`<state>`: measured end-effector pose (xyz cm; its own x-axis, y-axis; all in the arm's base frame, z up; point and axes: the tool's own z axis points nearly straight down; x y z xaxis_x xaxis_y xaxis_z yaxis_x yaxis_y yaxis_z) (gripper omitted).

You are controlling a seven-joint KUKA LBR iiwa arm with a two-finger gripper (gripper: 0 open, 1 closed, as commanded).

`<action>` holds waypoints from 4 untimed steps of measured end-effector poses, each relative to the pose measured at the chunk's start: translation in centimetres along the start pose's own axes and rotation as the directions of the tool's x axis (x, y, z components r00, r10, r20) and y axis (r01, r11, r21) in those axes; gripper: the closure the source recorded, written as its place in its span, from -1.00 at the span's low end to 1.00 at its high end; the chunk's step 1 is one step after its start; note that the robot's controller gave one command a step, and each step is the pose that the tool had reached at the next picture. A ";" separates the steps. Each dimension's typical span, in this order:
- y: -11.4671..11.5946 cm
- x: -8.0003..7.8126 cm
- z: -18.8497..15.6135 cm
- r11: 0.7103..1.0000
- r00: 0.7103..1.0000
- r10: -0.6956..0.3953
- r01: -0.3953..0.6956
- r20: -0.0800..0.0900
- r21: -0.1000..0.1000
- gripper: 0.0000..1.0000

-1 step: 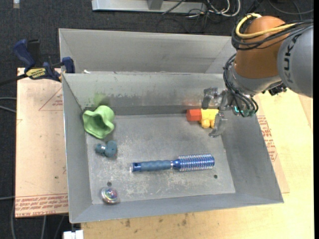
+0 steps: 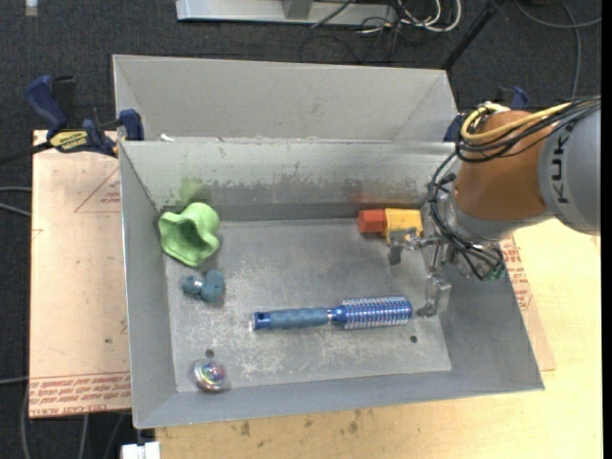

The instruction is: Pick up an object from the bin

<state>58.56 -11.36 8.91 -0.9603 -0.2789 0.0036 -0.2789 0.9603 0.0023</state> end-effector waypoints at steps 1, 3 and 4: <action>9.6 -0.7 1.8 0.981 0.981 -0.192 0.192 0.004 -0.001 -1.00; 17.1 0.6 2.0 0.984 0.984 -0.180 0.180 0.004 0.001 -1.00; 17.0 0.6 2.0 0.984 0.984 -0.180 0.180 0.004 0.002 1.00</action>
Offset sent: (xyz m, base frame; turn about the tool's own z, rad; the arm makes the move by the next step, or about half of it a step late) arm -0.0198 0.0897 -0.0175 -0.1886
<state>53.25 4.83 6.94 -0.8945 -0.4470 -0.0007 -0.4470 0.8945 0.0011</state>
